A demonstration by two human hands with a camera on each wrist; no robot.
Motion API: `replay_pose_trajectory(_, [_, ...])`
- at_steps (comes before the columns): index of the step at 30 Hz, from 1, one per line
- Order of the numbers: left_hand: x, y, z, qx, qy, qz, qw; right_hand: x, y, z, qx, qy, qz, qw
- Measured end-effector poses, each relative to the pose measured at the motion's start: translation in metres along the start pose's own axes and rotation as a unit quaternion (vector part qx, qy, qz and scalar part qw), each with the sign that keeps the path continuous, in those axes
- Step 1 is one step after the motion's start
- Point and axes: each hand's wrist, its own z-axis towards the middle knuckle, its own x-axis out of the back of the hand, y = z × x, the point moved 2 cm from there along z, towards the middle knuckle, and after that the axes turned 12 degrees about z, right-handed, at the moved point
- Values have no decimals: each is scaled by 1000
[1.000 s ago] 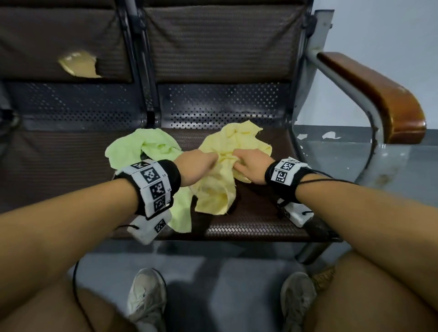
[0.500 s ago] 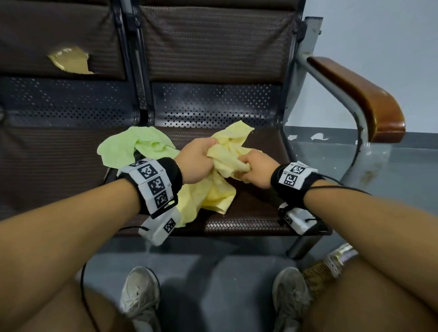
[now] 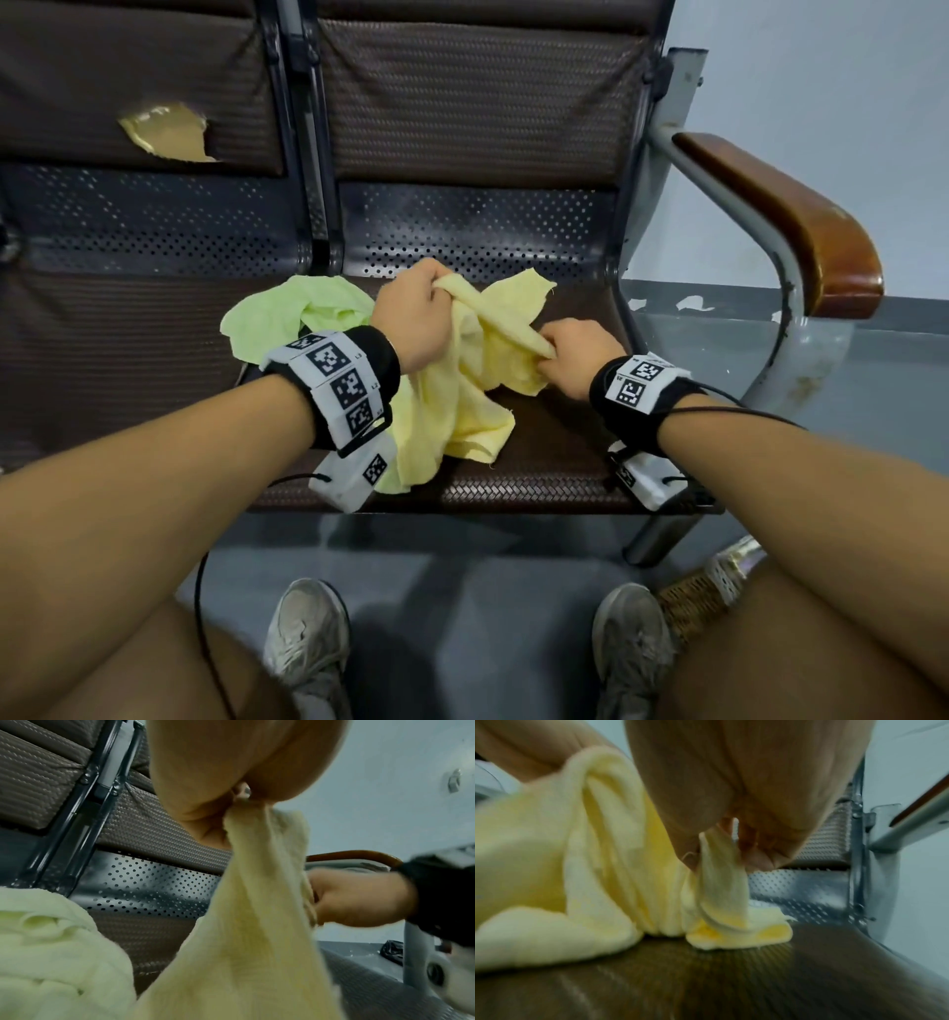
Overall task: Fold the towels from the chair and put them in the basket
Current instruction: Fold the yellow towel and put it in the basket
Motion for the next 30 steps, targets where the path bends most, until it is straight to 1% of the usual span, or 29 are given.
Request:
replay_pose_trajectory(1, [1,-2,2,18,4,2,1000,1,5,0,-27,3,-3,1000])
replay_pose_trajectory(2, [1,-5,4,30,0,8,1000,2,8,-1,-45,19,13,999])
replay_pose_trajectory(3, [0,-8,5,34,-13,26,999,5,9,-1,-47,47,50,997])
replay_pose_trajectory(5, [-2,-12,6,27,-58,84,994,10,5,-1,-29,100,174,979])
replay_pose_trajectory(7, [-5,-17,7,35,-76,136,987,13,-8,-2,5,107,305,946])
replay_pose_trajectory(8, [-7,-18,8,38,-69,143,987,13,-17,-3,31,100,338,935])
replay_pose_trajectory(9, [-9,-19,8,37,-62,131,989,14,-25,-4,63,96,342,933])
replay_pose_trajectory(11, [-12,-16,10,20,-53,67,996,16,-38,-6,121,101,313,937])
replay_pose_trajectory(12, [-12,-14,10,22,-53,19,998,16,-40,-6,133,106,290,942])
replay_pose_trajectory(13, [-11,-13,11,40,-51,-40,997,16,-38,-4,130,107,262,950])
replay_pose_trajectory(14, [-9,-13,12,65,-37,-99,992,15,-32,-3,109,98,226,963])
replay_pose_trajectory(16, [-3,-16,18,116,2,-199,973,10,-16,-1,32,64,129,989])
replay_pose_trajectory(17, [0,-18,21,132,19,-235,963,9,-7,-1,-5,55,85,995])
replay_pose_trajectory(19, [6,-22,25,142,45,-284,947,10,9,-1,-49,72,46,995])
replay_pose_trajectory(20, [7,-23,26,140,51,-297,943,11,14,0,-58,84,54,993])
replay_pose_trajectory(21, [8,-24,26,139,52,-299,943,12,17,2,-61,94,93,989])
replay_pose_trajectory(22, [7,-26,26,142,50,-285,946,13,17,4,-60,102,166,979])
replay_pose_trajectory(24, [5,-31,24,164,43,-230,958,13,8,4,-51,108,329,937])
replay_pose_trajectory(25, [5,-32,23,173,39,-208,962,14,2,3,-41,123,380,916])
replay_pose_trajectory(26, [6,-31,22,179,37,-196,963,16,-4,1,-25,142,402,904])
replay_pose_trajectory(27, [6,-29,21,184,38,-197,962,19,-9,-1,2,155,404,902])
replay_pose_trajectory(28, [7,-28,22,193,38,-211,958,22,-15,-3,33,156,385,909])
replay_pose_trajectory(30, [6,-26,25,214,28,-280,935,25,-23,-9,95,113,293,945])
